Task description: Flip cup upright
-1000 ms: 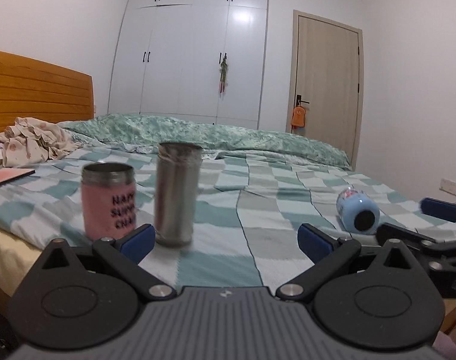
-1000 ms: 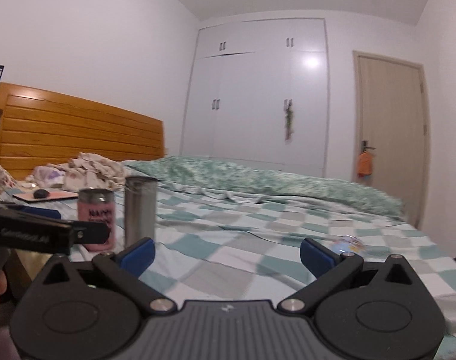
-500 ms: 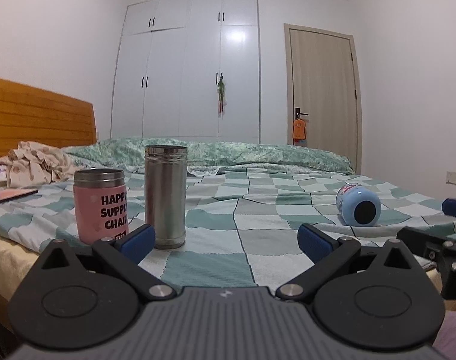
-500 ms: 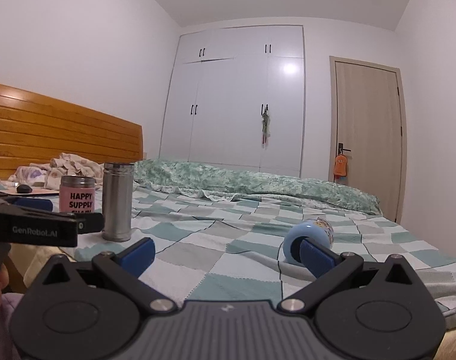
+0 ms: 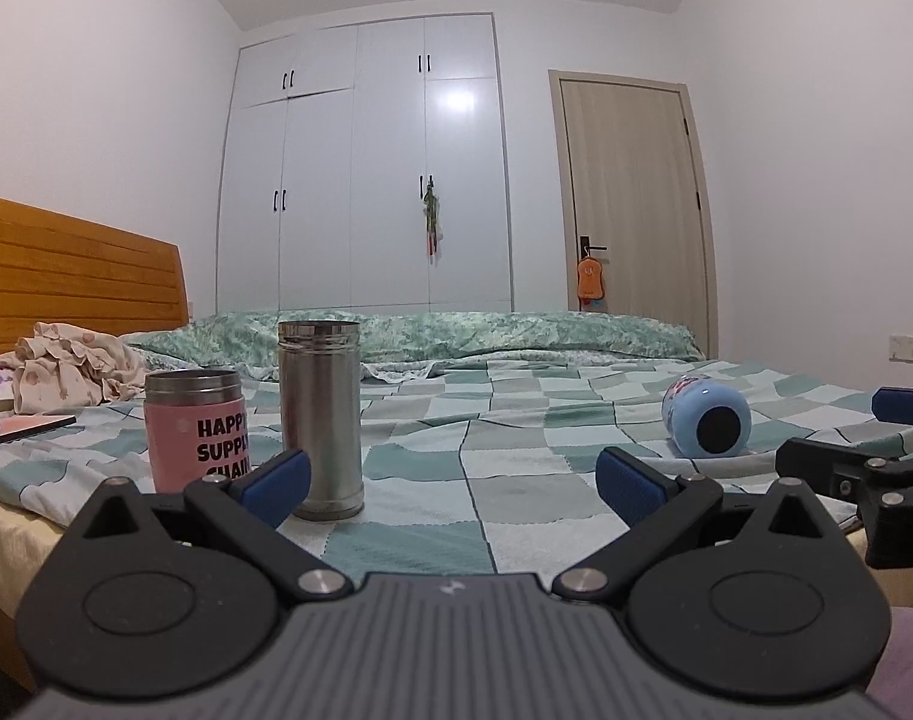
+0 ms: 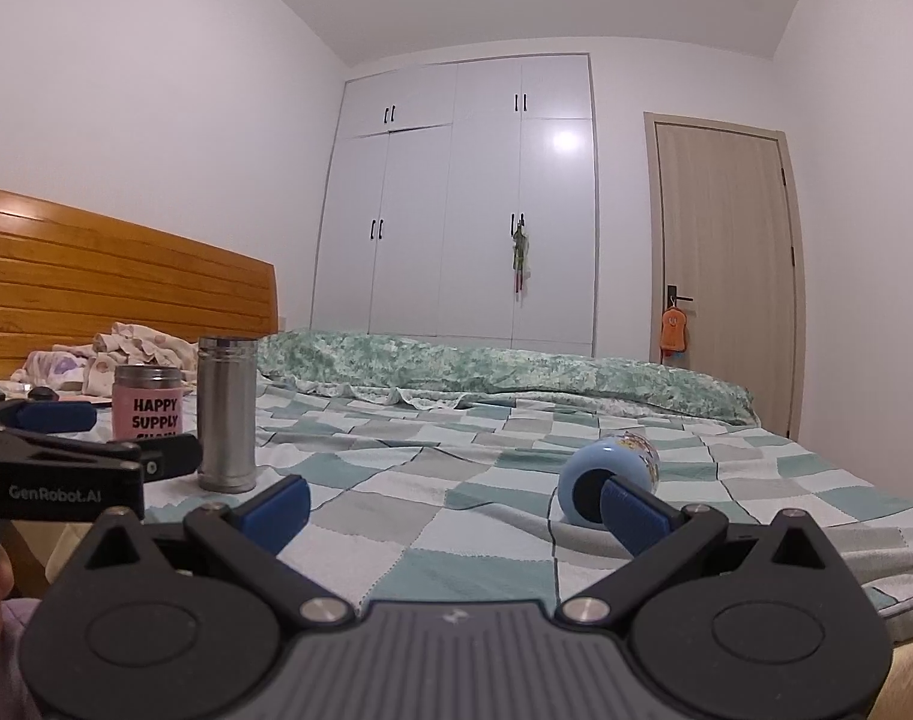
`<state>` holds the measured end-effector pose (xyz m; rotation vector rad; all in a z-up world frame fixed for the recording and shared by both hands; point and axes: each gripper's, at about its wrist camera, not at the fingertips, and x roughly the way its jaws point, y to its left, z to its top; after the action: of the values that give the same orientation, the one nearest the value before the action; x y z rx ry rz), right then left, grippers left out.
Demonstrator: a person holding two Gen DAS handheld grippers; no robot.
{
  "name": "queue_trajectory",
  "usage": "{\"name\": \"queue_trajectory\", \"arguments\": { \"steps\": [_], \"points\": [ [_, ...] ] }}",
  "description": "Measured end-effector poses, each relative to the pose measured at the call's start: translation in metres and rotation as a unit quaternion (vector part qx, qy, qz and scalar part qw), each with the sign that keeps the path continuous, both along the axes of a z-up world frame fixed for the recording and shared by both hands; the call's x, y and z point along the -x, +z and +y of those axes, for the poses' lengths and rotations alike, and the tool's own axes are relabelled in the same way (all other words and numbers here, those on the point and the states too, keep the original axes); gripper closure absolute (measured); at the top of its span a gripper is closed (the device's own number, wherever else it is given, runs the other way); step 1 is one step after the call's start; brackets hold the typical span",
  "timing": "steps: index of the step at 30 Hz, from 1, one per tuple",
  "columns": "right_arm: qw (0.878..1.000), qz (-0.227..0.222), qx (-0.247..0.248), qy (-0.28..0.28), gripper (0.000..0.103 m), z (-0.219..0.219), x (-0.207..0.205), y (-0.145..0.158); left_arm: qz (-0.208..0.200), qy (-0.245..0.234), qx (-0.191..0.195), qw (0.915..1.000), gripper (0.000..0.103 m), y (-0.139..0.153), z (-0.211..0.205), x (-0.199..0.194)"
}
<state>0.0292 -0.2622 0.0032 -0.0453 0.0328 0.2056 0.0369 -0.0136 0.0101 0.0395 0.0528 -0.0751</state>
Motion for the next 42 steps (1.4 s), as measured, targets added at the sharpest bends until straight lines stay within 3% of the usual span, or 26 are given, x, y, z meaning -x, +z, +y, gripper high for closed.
{"name": "queue_trajectory", "arguments": {
  "steps": [42],
  "points": [
    [1.0,0.001,0.003,-0.001,0.0,0.0017,-0.0017,-0.0021,-0.006,-0.002,0.003,1.0,0.0,-0.0008,0.0005,0.0017]
  ]
}}
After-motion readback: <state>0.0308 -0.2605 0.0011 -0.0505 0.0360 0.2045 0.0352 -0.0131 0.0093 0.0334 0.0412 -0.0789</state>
